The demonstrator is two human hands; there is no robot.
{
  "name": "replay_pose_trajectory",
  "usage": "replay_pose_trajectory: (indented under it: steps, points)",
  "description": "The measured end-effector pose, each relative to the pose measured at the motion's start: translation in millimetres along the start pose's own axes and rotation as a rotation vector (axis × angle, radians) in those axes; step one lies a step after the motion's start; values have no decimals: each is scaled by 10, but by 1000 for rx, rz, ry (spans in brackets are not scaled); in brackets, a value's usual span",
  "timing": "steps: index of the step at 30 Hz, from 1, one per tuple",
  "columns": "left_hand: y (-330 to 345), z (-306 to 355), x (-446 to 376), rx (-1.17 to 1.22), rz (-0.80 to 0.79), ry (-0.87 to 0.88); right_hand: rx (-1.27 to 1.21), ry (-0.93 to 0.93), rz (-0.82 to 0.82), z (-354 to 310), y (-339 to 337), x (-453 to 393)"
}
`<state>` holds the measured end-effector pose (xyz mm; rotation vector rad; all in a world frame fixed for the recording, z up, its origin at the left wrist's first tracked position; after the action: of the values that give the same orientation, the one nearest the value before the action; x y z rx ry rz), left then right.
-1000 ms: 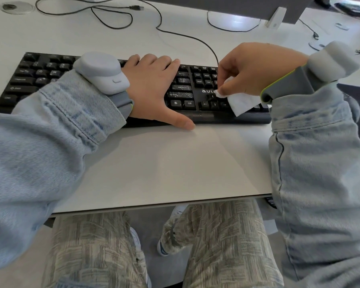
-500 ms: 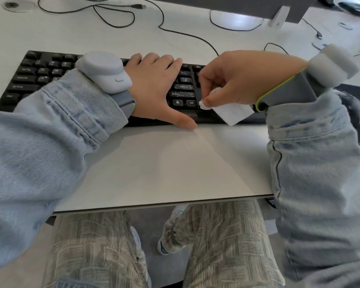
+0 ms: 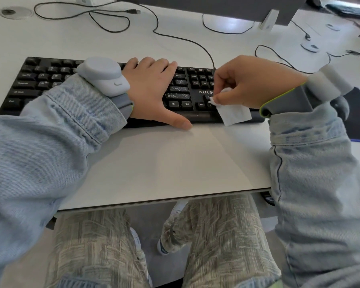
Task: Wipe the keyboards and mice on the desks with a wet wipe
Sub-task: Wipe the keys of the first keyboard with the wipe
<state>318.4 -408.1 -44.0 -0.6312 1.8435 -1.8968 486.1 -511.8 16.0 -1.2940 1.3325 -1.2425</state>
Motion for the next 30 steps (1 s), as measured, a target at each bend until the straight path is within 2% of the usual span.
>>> replay_pose_trajectory:
  steps: [5,11,16,18,21,27,30]
  points:
    - [-13,8,2,1,5,-5,24,62,97,83,47,53]
    - [-13,17,7,-3,16,-6,8,-55,256,-111,153,-45]
    - [-9,9,13,0,14,-13,-25,-128,188,-178,197,74]
    - [-4,2,13,1,10,-9,28,-85,180,-76,160,120]
    - [3,-7,12,5,2,-5,114,15,251,48,121,196]
    - [8,4,2,1,12,-11,-7,-146,303,-322,326,240]
    - [8,-2,4,-2,20,-10,61,-140,248,-266,279,231]
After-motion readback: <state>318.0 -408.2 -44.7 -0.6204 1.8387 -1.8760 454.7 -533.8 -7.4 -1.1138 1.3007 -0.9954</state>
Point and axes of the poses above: each hand's wrist, its own x-axis away from the middle knuckle, its own y-axis out of the palm, z = x × y, the point moved 3 cm from there along -x, towards the middle knuckle, and after that the axes turned 3 degrees about x, right-handed, at the moved point
